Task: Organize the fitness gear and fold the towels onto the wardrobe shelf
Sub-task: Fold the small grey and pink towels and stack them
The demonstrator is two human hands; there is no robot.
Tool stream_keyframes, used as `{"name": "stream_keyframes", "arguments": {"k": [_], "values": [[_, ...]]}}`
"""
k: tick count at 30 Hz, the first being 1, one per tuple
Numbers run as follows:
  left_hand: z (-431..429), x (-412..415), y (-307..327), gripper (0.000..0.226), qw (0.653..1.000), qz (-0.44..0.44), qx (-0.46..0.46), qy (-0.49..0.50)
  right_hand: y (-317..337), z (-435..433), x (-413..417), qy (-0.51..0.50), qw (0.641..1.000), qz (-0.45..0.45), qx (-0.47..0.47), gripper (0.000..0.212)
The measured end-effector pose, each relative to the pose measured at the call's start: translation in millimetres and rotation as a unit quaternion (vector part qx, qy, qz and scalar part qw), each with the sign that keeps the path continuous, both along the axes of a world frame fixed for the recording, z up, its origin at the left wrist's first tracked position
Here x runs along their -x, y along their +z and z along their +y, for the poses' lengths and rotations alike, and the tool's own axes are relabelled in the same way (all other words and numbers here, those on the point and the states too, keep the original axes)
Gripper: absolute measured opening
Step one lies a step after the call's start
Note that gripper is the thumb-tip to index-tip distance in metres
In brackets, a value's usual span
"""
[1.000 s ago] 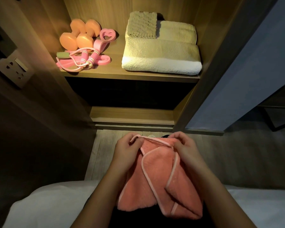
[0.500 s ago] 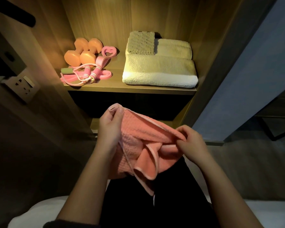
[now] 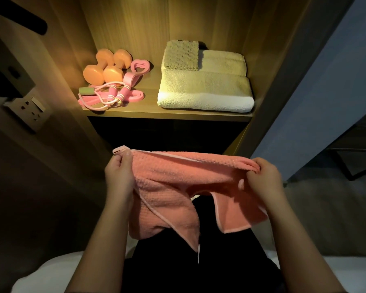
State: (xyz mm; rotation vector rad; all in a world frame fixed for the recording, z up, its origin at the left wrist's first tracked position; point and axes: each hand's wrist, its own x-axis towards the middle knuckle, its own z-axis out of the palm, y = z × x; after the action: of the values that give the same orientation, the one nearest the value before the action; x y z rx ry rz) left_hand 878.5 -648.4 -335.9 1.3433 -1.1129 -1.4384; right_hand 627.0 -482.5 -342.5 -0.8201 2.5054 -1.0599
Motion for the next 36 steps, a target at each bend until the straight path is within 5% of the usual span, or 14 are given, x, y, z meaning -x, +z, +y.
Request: {"name": "stream_keyframes", "arguments": {"k": [4,7,9,12,15,21,24,27,32,36], "values": [[4,5,0,0.011,0.998,-0.056,0.015,-0.025,16,0,-10,0.065,0.984,-0.156,0.06,0.036],[10,11,5,0.049,0.975,-0.179,0.118,-0.062,24,-3,-18,0.122,0.97,-0.201,0.056,0.02],[20,21,10,0.054,0.936,-0.226,0.227,-0.143,31,-6,-23,0.15,0.962,-0.223,0.051,0.016],[40,39,12,0.046,0.881,-0.194,0.297,-0.313,39,-12,-31,0.194,0.943,-0.268,0.03,0.016],[50,52,5,0.037,0.872,-0.163,0.298,-0.352,44,-15,-39,0.215,0.926,-0.309,0.031,0.017],[41,49,0,0.026,0.929,-0.161,0.263,-0.205,34,-9,-31,0.176,0.972,-0.111,-0.112,0.015],[36,42,-3,0.026,0.941,-0.204,0.225,-0.153,30,-3,-27,0.152,0.979,-0.117,-0.066,0.013],[37,38,0,0.035,0.922,-0.243,0.252,-0.163,33,-8,-31,0.162,0.98,-0.113,0.006,0.011],[55,47,13,0.04,0.858,-0.149,0.391,-0.299,43,-17,-40,0.206,0.971,-0.119,0.039,0.015],[56,53,19,0.038,0.856,-0.127,0.409,-0.29,49,-18,-43,0.24,0.961,-0.135,0.029,0.016]]}}
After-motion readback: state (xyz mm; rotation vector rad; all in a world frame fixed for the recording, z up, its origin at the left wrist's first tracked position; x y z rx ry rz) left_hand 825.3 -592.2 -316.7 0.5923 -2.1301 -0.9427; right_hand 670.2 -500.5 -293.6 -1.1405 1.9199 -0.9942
